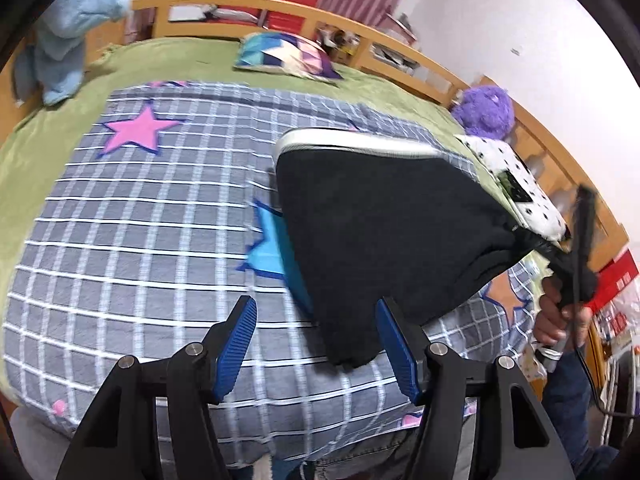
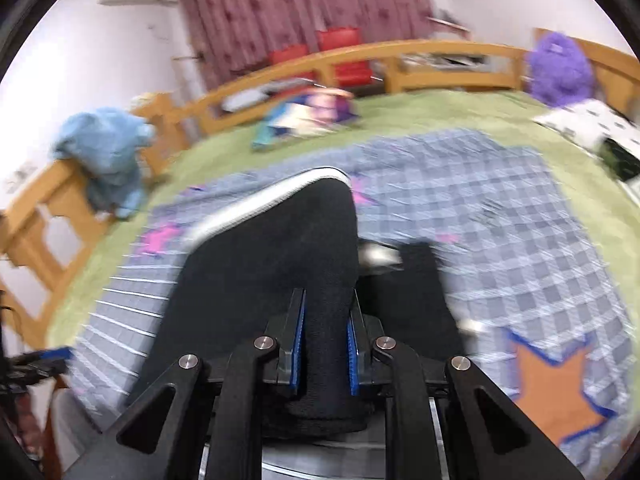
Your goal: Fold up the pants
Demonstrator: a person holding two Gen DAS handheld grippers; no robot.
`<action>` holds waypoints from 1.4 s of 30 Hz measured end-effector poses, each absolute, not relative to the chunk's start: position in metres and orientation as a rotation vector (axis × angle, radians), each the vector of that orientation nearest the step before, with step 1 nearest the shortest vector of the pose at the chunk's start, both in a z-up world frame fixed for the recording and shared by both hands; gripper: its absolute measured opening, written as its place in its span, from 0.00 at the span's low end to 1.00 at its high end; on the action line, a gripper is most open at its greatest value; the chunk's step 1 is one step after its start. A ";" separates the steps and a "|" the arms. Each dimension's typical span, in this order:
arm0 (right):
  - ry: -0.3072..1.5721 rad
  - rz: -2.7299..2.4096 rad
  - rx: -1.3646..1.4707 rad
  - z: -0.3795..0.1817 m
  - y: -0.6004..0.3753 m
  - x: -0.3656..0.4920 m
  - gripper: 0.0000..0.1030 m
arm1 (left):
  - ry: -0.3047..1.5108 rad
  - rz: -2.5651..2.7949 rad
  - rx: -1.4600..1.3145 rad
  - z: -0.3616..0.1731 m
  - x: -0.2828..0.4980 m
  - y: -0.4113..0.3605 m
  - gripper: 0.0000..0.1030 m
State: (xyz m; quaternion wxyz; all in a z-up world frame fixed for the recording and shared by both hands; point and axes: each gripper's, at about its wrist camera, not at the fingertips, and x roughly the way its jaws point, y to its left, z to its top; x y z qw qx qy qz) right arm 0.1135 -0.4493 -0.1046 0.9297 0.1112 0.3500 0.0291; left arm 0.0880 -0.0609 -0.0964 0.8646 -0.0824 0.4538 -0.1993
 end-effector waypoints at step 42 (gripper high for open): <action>0.605 0.066 0.417 -0.163 -0.522 0.133 0.08 | 1.085 -0.417 -0.211 -0.161 0.141 -0.105 0.59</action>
